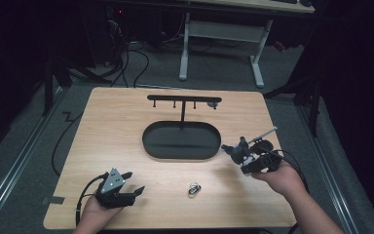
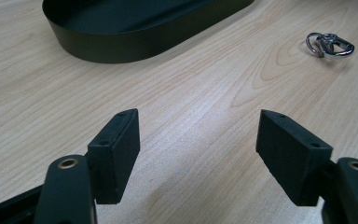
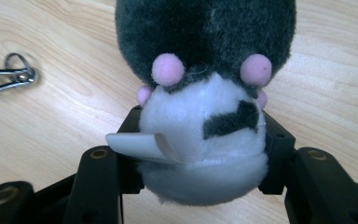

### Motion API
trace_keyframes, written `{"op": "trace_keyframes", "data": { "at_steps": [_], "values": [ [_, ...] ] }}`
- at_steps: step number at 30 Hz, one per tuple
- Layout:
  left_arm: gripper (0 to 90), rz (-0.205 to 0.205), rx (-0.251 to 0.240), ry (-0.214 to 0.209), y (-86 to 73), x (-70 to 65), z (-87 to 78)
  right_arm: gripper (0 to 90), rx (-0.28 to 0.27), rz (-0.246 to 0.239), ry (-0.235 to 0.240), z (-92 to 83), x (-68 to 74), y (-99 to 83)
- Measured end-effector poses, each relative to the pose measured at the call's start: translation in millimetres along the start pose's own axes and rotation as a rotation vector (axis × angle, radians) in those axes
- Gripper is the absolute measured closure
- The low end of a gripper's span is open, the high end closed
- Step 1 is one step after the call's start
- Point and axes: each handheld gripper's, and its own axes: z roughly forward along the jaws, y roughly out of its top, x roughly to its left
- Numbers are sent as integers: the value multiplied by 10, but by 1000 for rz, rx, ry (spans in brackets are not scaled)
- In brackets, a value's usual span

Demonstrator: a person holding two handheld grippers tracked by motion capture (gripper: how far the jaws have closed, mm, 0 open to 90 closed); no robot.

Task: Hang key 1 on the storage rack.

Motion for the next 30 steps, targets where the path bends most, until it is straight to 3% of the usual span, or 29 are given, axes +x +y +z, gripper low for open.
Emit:
{"op": "trace_keyframes", "data": {
  "at_steps": [10, 16, 30],
  "values": [
    [311, 0, -1, -1, 0, 0, 3, 478, -10, -9, 5, -194, 74, 98],
    [311, 1, 0, -1, 0, -1, 2, 478, -16, -16, 0, -285, 138, 258],
    [312, 3, 1, -6, -6, 4, 7, 479, -18, -18, -2, -278, 226, 666]
  ]
}}
